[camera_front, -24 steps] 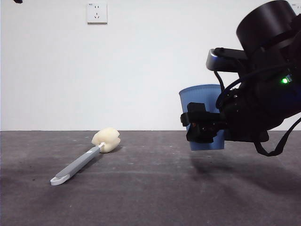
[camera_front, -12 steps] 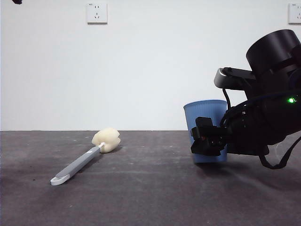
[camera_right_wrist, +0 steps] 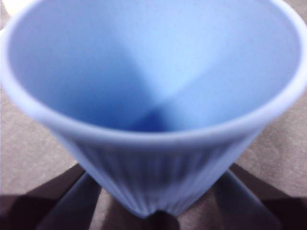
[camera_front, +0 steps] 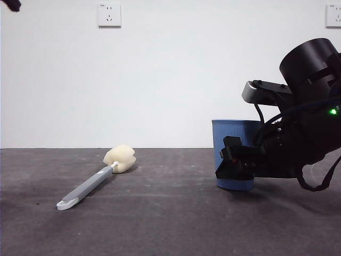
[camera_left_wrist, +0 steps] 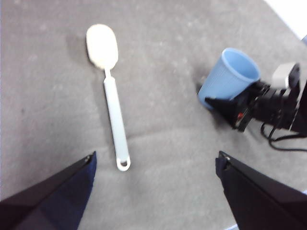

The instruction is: Pick up the cup brush,pick up the cup,insert the brush into the cup,clean the cup,put the cup brush back,put the cup back to the fixed position on the table

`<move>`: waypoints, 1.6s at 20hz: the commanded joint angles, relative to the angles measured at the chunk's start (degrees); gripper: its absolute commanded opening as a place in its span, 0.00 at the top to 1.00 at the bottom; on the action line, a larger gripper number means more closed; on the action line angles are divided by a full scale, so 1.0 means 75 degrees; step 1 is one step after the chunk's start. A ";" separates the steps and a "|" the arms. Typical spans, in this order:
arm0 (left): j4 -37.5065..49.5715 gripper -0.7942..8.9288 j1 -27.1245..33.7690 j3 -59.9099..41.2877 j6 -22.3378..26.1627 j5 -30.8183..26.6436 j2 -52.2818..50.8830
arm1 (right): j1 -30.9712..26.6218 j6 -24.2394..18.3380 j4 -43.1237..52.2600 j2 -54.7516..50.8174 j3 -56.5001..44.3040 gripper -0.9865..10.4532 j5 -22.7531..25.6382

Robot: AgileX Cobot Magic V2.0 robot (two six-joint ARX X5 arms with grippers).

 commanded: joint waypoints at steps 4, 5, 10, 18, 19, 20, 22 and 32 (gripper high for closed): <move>-0.0114 0.49 -0.0009 -0.0020 0.0102 -0.0026 -0.0026 | 0.0067 0.0321 -0.0653 0.0224 -0.0195 0.55 -0.0230; -0.0114 0.49 -0.0009 -0.0020 0.0102 -0.0023 -0.0026 | 0.0067 0.0326 -0.0679 0.0163 -0.0195 0.52 -0.0230; -0.0114 0.49 -0.0009 -0.0020 0.0175 -0.0023 -0.0026 | 0.0073 0.0321 -0.1122 -0.0691 -0.0195 0.50 -0.0198; -0.0221 0.49 -0.0009 -0.0020 0.0274 -0.0015 -0.0026 | 0.0117 0.0743 -0.4552 -0.2943 -0.0195 0.50 -0.0236; -0.0289 0.49 -0.0009 -0.0020 0.0289 -0.0003 -0.0026 | 0.0143 0.0877 -0.5205 -0.3386 -0.0195 0.50 -0.0254; -0.0364 0.49 -0.0009 -0.0020 0.0306 0.0015 -0.0026 | 0.0178 0.0956 -0.6006 -0.3981 -0.0195 0.50 -0.0425; -0.0458 0.50 -0.0009 -0.0020 0.0498 0.0058 -0.0026 | 0.0245 0.1218 -0.7213 -0.5205 -0.0187 0.50 -0.0938; -0.0475 0.50 -0.0009 -0.0020 0.0498 0.1046 -0.0026 | 0.0533 0.1556 -1.3167 -0.8594 0.2323 0.50 -0.1440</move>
